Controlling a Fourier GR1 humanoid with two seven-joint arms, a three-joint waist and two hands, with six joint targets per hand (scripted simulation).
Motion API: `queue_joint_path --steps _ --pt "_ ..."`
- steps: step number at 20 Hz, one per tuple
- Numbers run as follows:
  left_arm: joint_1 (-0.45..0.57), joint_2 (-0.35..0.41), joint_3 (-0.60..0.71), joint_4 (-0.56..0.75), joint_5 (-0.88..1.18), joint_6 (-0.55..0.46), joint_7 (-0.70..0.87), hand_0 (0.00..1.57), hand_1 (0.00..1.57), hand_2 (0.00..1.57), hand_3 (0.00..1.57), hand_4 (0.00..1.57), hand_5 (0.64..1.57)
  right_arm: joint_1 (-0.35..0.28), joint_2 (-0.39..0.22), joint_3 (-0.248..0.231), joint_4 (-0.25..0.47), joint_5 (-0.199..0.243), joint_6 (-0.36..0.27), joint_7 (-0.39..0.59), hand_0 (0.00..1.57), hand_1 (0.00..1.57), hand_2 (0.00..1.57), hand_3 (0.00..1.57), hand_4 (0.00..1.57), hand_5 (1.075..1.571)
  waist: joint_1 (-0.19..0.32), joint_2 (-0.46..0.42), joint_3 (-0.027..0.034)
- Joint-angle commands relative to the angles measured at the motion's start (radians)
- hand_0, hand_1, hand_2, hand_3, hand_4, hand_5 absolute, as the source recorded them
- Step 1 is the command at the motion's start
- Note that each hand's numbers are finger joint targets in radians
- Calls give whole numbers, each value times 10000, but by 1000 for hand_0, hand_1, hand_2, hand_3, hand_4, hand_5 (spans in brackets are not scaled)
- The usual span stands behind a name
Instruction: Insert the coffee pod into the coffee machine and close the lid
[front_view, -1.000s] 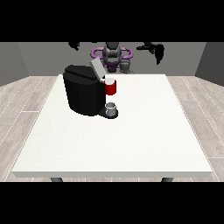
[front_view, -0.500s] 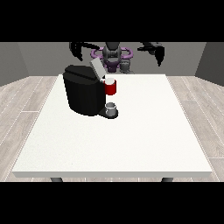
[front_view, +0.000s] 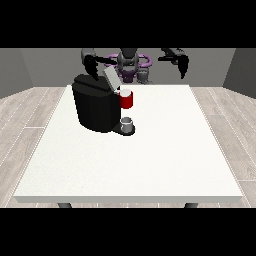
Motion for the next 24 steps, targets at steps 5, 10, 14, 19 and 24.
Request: queue_joint_path --steps 5,10,14,19,24 --pt "-64 196 -118 -689 241 510 236 0 0 0 0 0 1571 -810 -11 111 905 339 283 -357 0 0 0 0 0 1571 -269 465 0" --pt "348 -47 -541 -1064 256 504 11 0 0 0 0 124 1571 -1735 -386 -399 1578 273 262 -347 0 0 0 0 0 1571 43 770 0" --pt "284 511 -82 -386 267 346 -637 0 0 0 0 0 1571 -1856 233 51 1279 574 -267 29 0 0 0 0 0 1571 -153 939 -3" --pt "268 714 -21 -516 675 179 -219 0 0 0 0 0 1571 -2042 43 7 1687 534 249 -223 0 0 0 0 0 1571 -104 858 -1" --pt "108 692 56 -152 319 871 -234 0 0 0 0 0 1571 -2424 383 353 1478 701 137 374 0 0 0 0 0 1571 -385 611 -3"
